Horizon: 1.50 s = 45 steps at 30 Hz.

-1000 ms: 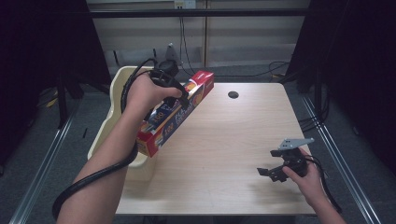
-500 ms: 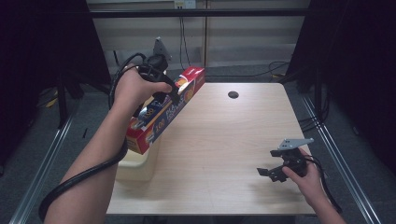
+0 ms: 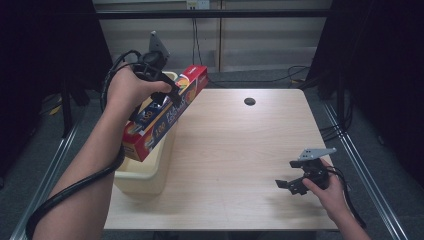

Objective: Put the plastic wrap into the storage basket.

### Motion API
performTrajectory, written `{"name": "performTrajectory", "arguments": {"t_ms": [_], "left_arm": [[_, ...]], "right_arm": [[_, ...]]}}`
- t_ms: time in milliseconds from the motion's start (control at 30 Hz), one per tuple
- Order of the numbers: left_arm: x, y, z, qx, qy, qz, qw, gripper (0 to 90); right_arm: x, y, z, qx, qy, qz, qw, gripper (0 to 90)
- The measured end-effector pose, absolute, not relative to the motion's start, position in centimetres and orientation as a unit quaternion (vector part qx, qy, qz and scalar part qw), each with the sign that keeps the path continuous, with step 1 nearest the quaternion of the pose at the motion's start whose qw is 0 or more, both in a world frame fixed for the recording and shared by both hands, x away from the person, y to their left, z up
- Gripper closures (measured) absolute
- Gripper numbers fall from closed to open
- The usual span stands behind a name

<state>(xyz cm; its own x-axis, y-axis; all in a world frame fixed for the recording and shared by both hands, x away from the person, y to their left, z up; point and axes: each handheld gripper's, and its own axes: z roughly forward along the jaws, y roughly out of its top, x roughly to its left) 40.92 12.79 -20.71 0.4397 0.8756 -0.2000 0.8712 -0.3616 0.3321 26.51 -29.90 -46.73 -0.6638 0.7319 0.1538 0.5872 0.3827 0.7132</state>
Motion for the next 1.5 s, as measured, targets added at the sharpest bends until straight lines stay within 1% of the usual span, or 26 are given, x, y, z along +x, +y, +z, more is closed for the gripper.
{"name": "performTrajectory", "arguments": {"t_ms": [233,767,1433,1500], "left_arm": [[40.8,13.9,-20.2,0.814,0.542,0.011,0.206,41.2],[40.3,15.6,-19.6,0.803,0.560,0.024,0.204,41.2],[39.9,17.7,-19.6,0.790,0.579,0.028,0.202,41.2],[39.9,18.0,-19.6,0.788,0.581,0.034,0.202,41.2]], "right_arm": [[26.5,-29.9,-46.8,0.401,0.827,0.384,0.090,2.7],[26.5,-29.8,-46.8,0.396,0.829,0.383,0.092,2.7],[26.5,-29.8,-46.7,0.395,0.829,0.384,0.093,2.7],[26.4,-29.8,-46.7,0.396,0.829,0.384,0.093,2.7]]}}
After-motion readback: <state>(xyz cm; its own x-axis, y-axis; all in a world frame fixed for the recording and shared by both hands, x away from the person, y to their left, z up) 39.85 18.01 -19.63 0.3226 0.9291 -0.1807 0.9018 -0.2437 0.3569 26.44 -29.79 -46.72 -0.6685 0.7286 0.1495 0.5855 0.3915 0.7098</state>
